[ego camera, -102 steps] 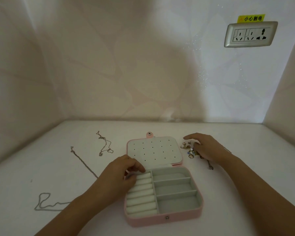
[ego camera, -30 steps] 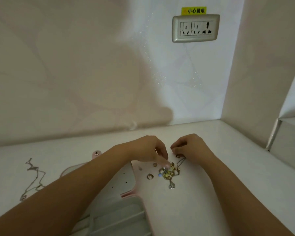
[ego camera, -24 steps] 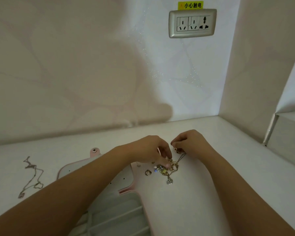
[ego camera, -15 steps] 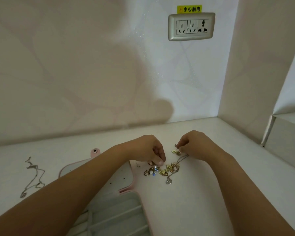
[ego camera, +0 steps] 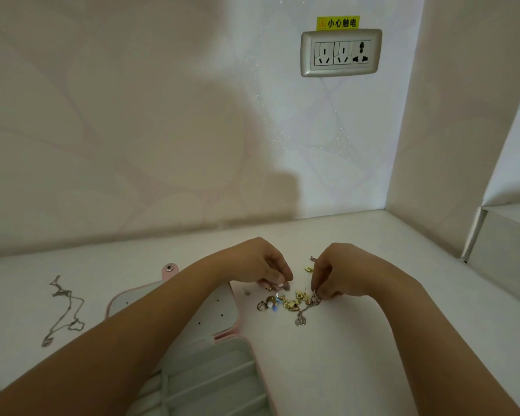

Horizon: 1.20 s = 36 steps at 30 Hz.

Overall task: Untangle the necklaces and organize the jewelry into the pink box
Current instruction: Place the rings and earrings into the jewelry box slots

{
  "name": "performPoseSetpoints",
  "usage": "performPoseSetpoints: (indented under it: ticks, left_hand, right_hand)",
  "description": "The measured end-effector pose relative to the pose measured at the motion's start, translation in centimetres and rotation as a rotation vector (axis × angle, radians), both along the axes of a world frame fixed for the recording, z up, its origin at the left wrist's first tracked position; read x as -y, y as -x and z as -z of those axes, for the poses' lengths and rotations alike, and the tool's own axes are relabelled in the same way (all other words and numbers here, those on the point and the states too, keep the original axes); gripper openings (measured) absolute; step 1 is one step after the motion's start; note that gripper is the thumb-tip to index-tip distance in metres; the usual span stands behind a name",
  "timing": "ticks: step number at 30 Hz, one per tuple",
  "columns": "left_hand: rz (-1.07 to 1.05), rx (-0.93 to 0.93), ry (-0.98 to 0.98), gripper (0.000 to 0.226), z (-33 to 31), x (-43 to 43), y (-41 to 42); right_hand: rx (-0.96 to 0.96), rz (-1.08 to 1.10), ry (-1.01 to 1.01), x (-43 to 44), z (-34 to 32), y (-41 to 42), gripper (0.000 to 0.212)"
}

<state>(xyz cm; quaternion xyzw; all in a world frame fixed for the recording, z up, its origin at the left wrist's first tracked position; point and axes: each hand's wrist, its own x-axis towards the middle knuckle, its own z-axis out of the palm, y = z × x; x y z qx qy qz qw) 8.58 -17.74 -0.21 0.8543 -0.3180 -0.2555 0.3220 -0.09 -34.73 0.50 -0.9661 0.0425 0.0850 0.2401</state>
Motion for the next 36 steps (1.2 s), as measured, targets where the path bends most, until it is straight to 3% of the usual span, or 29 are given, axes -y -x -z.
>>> performPoseSetpoints:
  ticks: [7,14,18,22,26,30,36]
  left_hand:
    - [0.023,0.085,-0.041,0.014,-0.4,0.3,0.5]
    - [-0.032,0.117,-0.001,0.014,-2.1,-1.1,1.7]
    - [-0.205,-0.072,0.212,0.015,-4.3,-3.6,3.5]
    - [-0.304,-0.180,0.308,0.013,-5.9,-7.5,6.0]
    - [-0.391,-0.199,0.353,0.015,-6.7,-11.2,8.1]
    - [-0.457,-0.127,0.339,0.023,-6.8,-13.6,10.2]
    - [-0.473,0.014,0.201,0.021,-5.5,-15.6,12.9]
  right_hand:
    - [0.199,0.050,-0.050,0.6,-0.4,0.1,0.014]
    - [0.497,0.030,-0.277,-1.1,-0.9,0.2,0.012]
    - [0.658,-0.053,-0.344,-4.2,-1.1,0.7,0.013]
    - [0.783,-0.161,-0.422,-7.2,-1.3,1.7,0.014]
    - [0.941,-0.294,-0.362,-9.8,-0.6,2.3,0.010]
    - [0.964,-0.384,-0.338,-11.7,0.1,3.1,0.005]
    - [0.981,-0.563,-0.197,-14.3,1.1,4.0,0.018]
